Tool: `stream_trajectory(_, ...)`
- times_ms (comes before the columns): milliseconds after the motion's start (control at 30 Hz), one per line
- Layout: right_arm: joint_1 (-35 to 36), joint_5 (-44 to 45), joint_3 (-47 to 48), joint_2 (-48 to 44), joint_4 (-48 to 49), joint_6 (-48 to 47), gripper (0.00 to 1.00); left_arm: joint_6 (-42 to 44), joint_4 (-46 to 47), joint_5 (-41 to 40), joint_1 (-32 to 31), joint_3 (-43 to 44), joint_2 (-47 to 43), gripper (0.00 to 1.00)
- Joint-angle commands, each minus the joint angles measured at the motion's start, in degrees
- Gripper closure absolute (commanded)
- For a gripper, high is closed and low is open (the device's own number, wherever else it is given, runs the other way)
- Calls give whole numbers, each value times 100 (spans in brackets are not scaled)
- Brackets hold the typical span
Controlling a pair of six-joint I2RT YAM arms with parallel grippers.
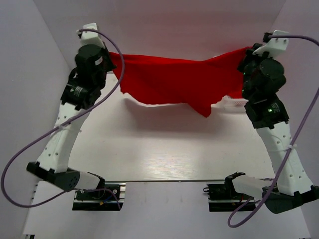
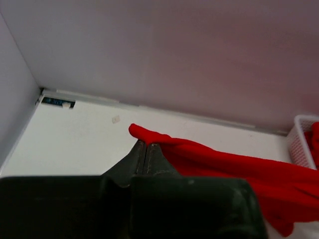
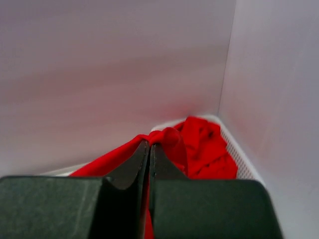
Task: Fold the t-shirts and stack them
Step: Flatten out the tshirt
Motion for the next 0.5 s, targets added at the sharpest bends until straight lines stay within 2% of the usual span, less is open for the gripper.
stream_trajectory(0,-29,-71,743,-131,506,-738,100,571,652,373,35,70,-746,100)
stream_trajectory(133,-38,-203,1291,87,550,-993,100,808,706,436,35,429,-747,100)
stream_trajectory(300,-56,-388,1695,763,409,-1082,100,888,759,480,35,842,67,100)
stream_trajectory(400,-91,-415,1801,1379,418,-1038,100,941,759,-115,35,1228,675,100)
stream_trajectory(433,-152,-458,2045,1555,418,-1029,100,1089,898,-309,35,1369,1147,100)
stream_trajectory(467,-161,-441,2178,2174,418,-1020,100,1221,995,-590,35,1510,1378,100)
